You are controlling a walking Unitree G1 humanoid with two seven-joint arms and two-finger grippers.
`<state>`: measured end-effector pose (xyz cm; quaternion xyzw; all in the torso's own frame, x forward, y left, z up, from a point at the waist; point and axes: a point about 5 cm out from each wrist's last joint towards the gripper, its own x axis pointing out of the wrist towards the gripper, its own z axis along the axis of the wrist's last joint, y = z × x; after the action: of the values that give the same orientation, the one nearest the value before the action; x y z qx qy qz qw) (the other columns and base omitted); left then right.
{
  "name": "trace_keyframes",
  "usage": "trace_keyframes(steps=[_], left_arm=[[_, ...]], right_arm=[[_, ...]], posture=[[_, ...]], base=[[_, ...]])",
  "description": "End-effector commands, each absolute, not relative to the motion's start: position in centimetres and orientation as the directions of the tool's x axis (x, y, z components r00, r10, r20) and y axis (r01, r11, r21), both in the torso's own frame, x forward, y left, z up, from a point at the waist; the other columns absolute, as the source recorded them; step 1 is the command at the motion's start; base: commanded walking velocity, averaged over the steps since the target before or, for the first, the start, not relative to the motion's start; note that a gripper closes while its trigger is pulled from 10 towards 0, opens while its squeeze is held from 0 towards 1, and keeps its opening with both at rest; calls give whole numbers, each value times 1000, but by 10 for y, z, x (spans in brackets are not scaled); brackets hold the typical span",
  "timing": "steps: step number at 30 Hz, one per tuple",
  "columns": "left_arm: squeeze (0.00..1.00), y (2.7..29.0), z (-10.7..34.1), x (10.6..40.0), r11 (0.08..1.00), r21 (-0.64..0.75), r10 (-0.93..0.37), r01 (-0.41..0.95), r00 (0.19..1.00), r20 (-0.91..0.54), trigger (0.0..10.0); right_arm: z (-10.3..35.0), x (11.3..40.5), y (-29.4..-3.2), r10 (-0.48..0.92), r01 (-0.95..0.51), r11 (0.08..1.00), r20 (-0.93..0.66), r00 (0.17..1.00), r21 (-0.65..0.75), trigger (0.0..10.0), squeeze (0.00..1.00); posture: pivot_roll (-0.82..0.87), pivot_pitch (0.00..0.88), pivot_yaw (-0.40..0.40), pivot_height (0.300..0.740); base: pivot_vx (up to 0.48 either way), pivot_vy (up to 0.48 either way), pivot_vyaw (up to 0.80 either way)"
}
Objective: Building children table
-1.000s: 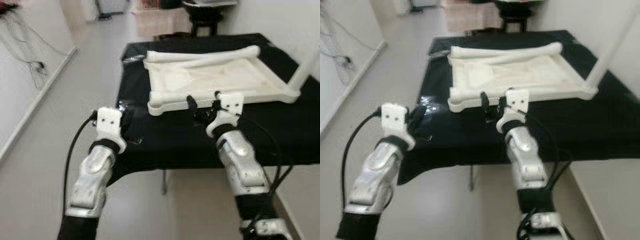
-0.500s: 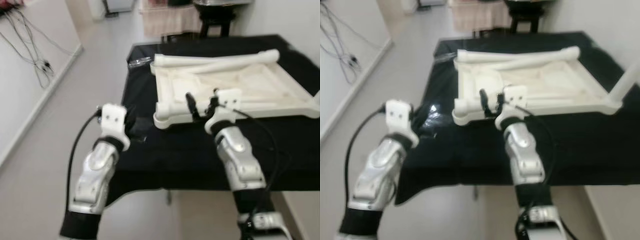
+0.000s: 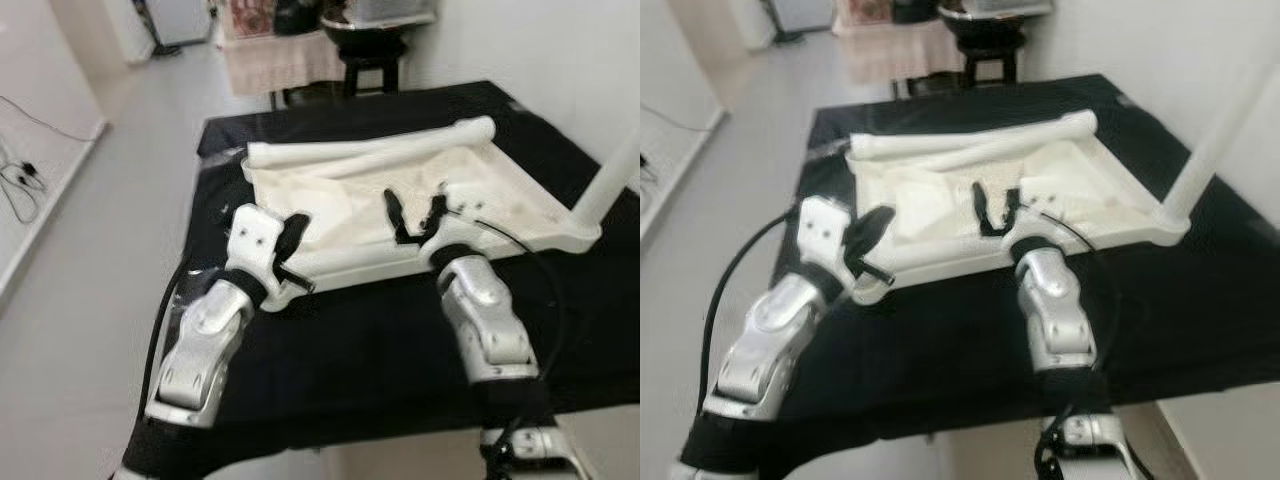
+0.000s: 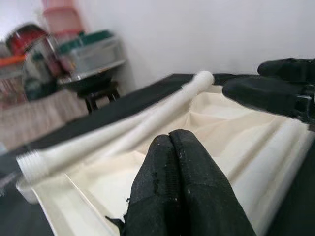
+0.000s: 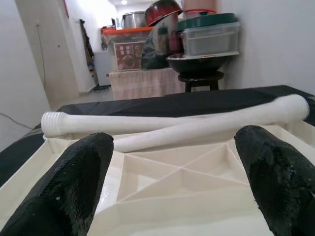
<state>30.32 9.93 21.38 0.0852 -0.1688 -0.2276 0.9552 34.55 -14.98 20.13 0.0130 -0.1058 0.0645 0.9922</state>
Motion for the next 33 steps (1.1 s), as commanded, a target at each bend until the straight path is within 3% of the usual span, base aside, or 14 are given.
trace_keyframes(steps=[1, 3, 4, 5, 6, 7, 9, 12, 18, 22, 25, 30, 31, 33], left_arm=[[0, 103, 205, 304, 860, 307, -480, 408, 851, 215, 10000], [0, 104, 206, 311, 794, 459, -505, 399, 853, 131, 10000], [0, 104, 206, 311, 794, 459, -505, 399, 853, 131, 10000], [427, 107, 207, 315, 763, 494, -513, 416, 855, 72, 10000], [427, 107, 207, 315, 763, 494, -513, 416, 855, 72, 10000], [1000, 109, 208, 318, 711, 542, -534, 447, 846, 3, 10000], [1000, 112, 210, 320, 596, 625, -573, 504, 812, -109, 10000], [1000, 113, 211, 323, 512, 652, -598, 559, 777, -197, 10000], [1000, 114, 216, 331, 469, 657, -599, 591, 759, -255, 10000], [1000, 122, 219, 351, 343, 705, -519, 621, 751, -409, 10000], [1000, 124, 219, 356, 315, 714, -486, 625, 753, -444, 10000], [1000, 127, 218, 362, 347, 661, -427, 665, 740, -520, 10000], [0, 126, 214, 360, 357, 604, -450, 713, 698, -558, 10000], [0, 125, 211, 358, 347, 571, -465, 744, 665, -584, 10000]], right_arm=[[195, 345, -143, 142, -148, 989, 190, 972, 21, 10000, 0], [196, 345, -144, 136, -142, 990, 196, 971, 20, 10000, 0], [196, 345, -144, 136, -142, 990, 196, 971, 20, 10000, 0], [196, 345, -144, 133, -139, 990, 198, 971, 20, 10000, 0], [196, 345, -144, 133, -139, 990, 198, 971, 20, 10000, 0], [196, 346, -145, 130, -137, 990, 199, 971, 19, 10000, 0], [197, 347, -145, 126, -132, 991, 198, 972, 16, 10000, 0], [196, 347, -145, 125, -130, 991, 197, 972, 13, 10000, 0], [196, 347, -144, 125, -129, 992, 195, 973, 11, 10000, 0], [197, 347, -145, 122, -124, 992, 198, 973, 0, 10000, 0], [197, 347, -145, 120, -122, 993, 198, 973, -5, 10000, 0], [197, 346, -146, 118, -117, 993, 195, 974, -16, 10000, 0], [197, 346, -145, 122, -119, 993, 197, 973, -26, 10000, 0], [198, 346, -145, 123, -120, 992, 198, 972, -30, 10000, 0]], posture=[[36, 51, 25, 740], [37, 51, 24, 740], [37, 51, 24, 740], [38, 51, 21, 740], [38, 51, 21, 740], [39, 51, 20, 740], [42, 51, 20, 740], [44, 51, 21, 740], [41, 49, 22, 740], [30, 48, 32, 740], [28, 48, 35, 740], [24, 52, 40, 740], [21, 57, 44, 740], [21, 57, 44, 740]], base=[[0, 0, 0], [0, 0, 0], [0, 0, 0], [0, 0, 0], [0, 0, 0], [0, 0, 0], [0, 0, 0], [0, 0, 0], [0, 0, 0], [0, 0, 0], [0, 0, 0], [0, 0, 0], [0, 0, 0], [0, 0, 0]])
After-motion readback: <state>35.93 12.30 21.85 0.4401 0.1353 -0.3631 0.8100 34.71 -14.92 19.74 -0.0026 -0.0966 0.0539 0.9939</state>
